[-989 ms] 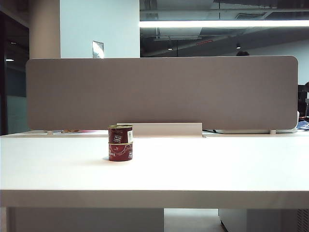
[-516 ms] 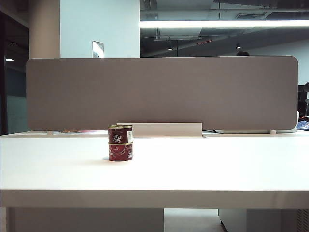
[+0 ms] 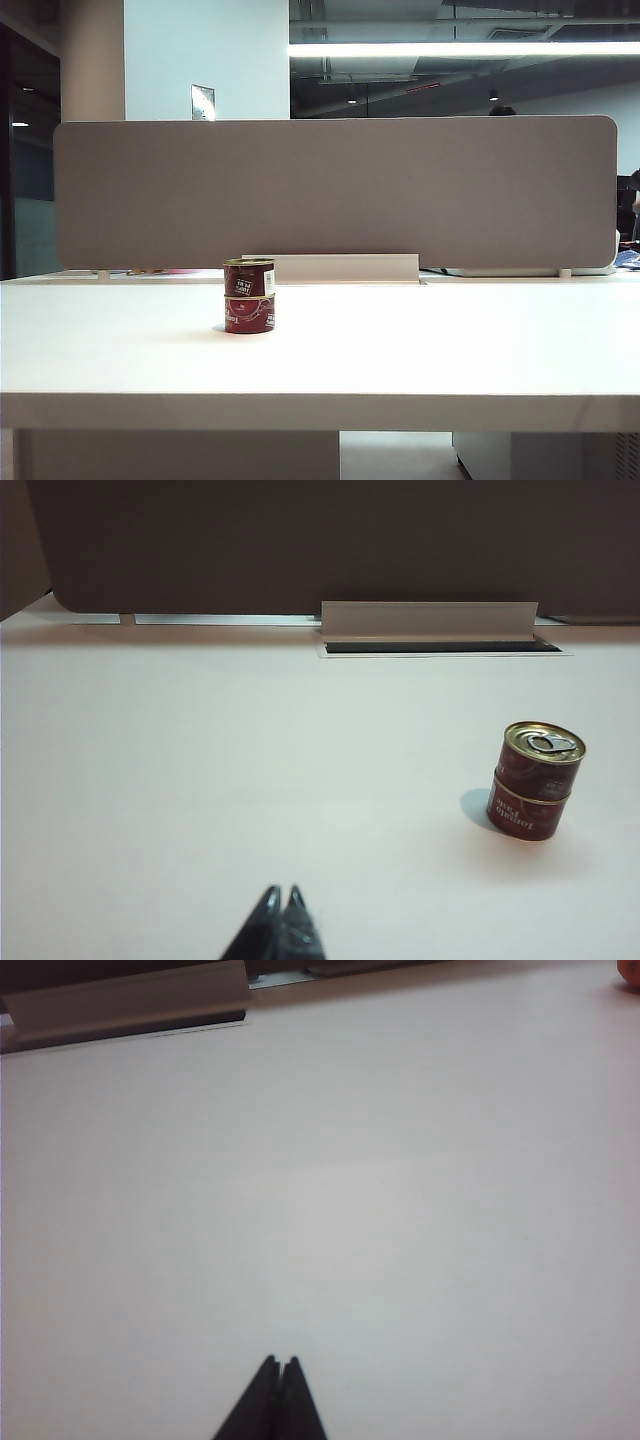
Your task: Stack a can of tomatoes on the right onto the can of tomatoes on the left.
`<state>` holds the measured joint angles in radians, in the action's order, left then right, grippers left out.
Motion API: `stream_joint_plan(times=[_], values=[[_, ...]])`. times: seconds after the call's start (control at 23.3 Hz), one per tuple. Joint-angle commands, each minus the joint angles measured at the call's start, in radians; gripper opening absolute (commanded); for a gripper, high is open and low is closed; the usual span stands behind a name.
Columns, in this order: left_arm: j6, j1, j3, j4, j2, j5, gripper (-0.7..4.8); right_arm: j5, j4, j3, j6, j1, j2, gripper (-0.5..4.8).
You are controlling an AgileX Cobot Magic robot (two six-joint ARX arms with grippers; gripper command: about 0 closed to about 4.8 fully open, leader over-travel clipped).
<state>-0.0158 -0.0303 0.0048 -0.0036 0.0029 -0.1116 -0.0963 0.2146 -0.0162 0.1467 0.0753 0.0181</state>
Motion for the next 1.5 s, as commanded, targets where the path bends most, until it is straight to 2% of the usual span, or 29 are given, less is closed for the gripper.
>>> stream_joint_plan(times=[0.04,0.13,0.34,0.6,1.5], values=[[0.001,0.001,0.003,0.008,0.001,-0.001,-0.06,0.116,-0.045,0.016,-0.012,-0.068,-0.019,-0.05],[0.001,0.001,0.003,0.005,0.001,-0.001,-0.06,0.153,-0.049,0.016,-0.020,-0.096,-0.019,-0.05],[0.001,0.001,0.003,0.003,0.001,-0.001,-0.06,0.155,-0.146,0.016,-0.100,-0.094,-0.019,-0.05],[0.001,0.001,0.003,0.001,0.001,0.000,-0.06,0.066,-0.134,0.016,-0.146,-0.094,-0.019,-0.05],[0.001,0.001,0.003,0.000,0.001,0.000,-0.06,0.047,-0.129,0.016,-0.148,-0.094,-0.019,-0.04]])
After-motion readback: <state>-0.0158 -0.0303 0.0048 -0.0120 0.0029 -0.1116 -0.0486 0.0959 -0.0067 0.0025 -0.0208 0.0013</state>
